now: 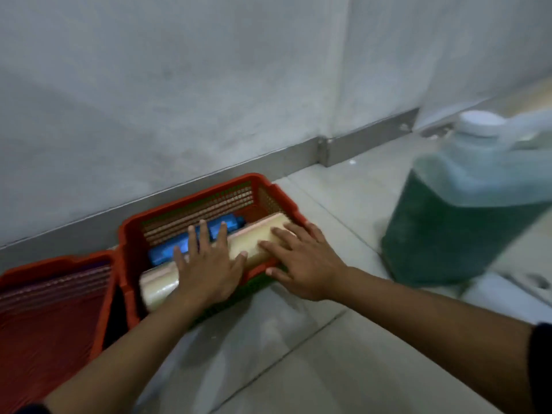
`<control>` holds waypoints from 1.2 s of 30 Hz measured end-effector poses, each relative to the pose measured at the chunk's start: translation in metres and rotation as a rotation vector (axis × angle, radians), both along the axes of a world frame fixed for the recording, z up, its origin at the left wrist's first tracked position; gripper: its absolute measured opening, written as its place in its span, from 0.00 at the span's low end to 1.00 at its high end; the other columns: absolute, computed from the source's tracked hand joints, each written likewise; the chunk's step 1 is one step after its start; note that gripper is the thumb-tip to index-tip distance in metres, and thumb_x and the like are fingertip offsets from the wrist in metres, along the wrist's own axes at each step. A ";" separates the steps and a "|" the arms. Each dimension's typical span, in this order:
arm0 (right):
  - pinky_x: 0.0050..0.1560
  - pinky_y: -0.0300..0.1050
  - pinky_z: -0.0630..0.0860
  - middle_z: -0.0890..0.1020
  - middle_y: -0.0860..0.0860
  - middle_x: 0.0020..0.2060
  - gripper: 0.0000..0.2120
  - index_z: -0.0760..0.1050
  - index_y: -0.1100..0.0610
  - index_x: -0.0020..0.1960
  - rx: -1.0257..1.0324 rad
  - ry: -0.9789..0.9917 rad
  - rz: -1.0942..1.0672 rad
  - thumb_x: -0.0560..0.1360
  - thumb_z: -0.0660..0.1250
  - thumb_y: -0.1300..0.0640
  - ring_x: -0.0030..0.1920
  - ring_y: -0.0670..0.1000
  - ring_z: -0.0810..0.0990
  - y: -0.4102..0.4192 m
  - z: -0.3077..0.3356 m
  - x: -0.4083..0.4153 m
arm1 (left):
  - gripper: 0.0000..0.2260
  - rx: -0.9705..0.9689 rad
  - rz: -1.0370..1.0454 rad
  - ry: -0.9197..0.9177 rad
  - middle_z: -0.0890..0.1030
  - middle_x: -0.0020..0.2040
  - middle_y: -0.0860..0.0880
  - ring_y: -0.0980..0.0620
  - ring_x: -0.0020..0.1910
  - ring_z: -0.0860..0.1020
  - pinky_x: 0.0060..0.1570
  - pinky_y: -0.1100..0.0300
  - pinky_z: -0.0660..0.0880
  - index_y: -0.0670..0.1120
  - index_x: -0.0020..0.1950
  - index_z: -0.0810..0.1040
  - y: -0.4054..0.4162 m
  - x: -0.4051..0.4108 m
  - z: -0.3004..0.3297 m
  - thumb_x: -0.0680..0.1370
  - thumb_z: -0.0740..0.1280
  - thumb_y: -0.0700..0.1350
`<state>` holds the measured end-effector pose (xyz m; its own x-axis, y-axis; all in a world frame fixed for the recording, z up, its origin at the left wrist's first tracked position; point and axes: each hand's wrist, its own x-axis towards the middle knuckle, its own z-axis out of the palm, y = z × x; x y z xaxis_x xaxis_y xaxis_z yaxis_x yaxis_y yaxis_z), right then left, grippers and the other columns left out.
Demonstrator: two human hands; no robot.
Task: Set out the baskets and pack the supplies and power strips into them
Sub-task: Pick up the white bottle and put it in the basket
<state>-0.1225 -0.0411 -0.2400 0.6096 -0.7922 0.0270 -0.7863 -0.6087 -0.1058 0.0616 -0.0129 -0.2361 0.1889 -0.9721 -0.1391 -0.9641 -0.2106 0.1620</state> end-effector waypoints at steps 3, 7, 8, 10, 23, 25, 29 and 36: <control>0.73 0.60 0.43 0.58 0.53 0.76 0.27 0.55 0.46 0.75 -0.025 -0.010 -0.068 0.78 0.52 0.40 0.76 0.55 0.52 0.021 0.016 -0.058 | 0.31 -0.031 -0.179 -0.041 0.42 0.79 0.45 0.44 0.77 0.41 0.74 0.42 0.44 0.51 0.77 0.46 0.010 -0.055 0.000 0.78 0.48 0.63; 0.73 0.59 0.40 0.57 0.51 0.76 0.27 0.54 0.46 0.75 -0.010 -0.046 -0.258 0.79 0.53 0.41 0.76 0.53 0.51 0.061 0.024 -0.132 | 0.31 -0.014 -0.402 -0.051 0.41 0.79 0.44 0.44 0.77 0.41 0.76 0.46 0.44 0.50 0.77 0.44 0.023 -0.140 0.008 0.79 0.46 0.62; 0.73 0.60 0.40 0.58 0.51 0.76 0.27 0.54 0.47 0.75 0.000 -0.057 -0.297 0.79 0.53 0.41 0.76 0.53 0.52 0.068 0.025 -0.145 | 0.31 -0.010 -0.447 -0.041 0.41 0.78 0.43 0.45 0.77 0.41 0.75 0.47 0.43 0.50 0.77 0.43 0.025 -0.158 0.009 0.79 0.46 0.62; 0.72 0.60 0.40 0.60 0.51 0.75 0.27 0.55 0.48 0.75 0.008 -0.060 -0.379 0.79 0.53 0.41 0.75 0.53 0.54 0.087 0.027 -0.179 | 0.31 0.005 -0.544 0.002 0.40 0.78 0.43 0.45 0.77 0.40 0.75 0.49 0.43 0.50 0.77 0.43 0.031 -0.199 0.012 0.79 0.46 0.63; 0.71 0.62 0.52 0.66 0.52 0.72 0.26 0.57 0.50 0.74 0.194 0.012 -0.990 0.78 0.56 0.43 0.70 0.56 0.65 0.195 0.005 -0.389 | 0.30 0.139 -0.948 0.120 0.45 0.79 0.45 0.46 0.78 0.43 0.75 0.49 0.45 0.49 0.77 0.47 0.075 -0.376 -0.018 0.79 0.51 0.61; 0.66 0.59 0.61 0.72 0.54 0.67 0.24 0.60 0.51 0.72 0.210 0.051 -1.036 0.78 0.58 0.46 0.66 0.58 0.70 0.207 -0.001 -0.403 | 0.30 0.183 -0.979 0.087 0.46 0.79 0.45 0.45 0.78 0.44 0.75 0.47 0.46 0.51 0.77 0.47 0.075 -0.389 -0.028 0.79 0.50 0.61; 0.58 0.54 0.72 0.78 0.57 0.59 0.20 0.66 0.57 0.65 0.327 -0.008 -1.028 0.77 0.62 0.50 0.57 0.58 0.76 0.216 -0.018 -0.408 | 0.29 0.258 -0.989 0.037 0.42 0.79 0.49 0.45 0.78 0.45 0.74 0.43 0.47 0.55 0.77 0.44 0.072 -0.391 -0.044 0.79 0.50 0.61; 0.47 0.50 0.71 0.75 0.61 0.55 0.14 0.69 0.61 0.59 0.134 -0.054 -0.982 0.74 0.63 0.58 0.54 0.61 0.74 0.188 -0.033 -0.394 | 0.28 0.208 -1.043 -0.008 0.40 0.79 0.52 0.48 0.78 0.46 0.74 0.42 0.45 0.57 0.77 0.42 0.070 -0.378 -0.047 0.80 0.48 0.61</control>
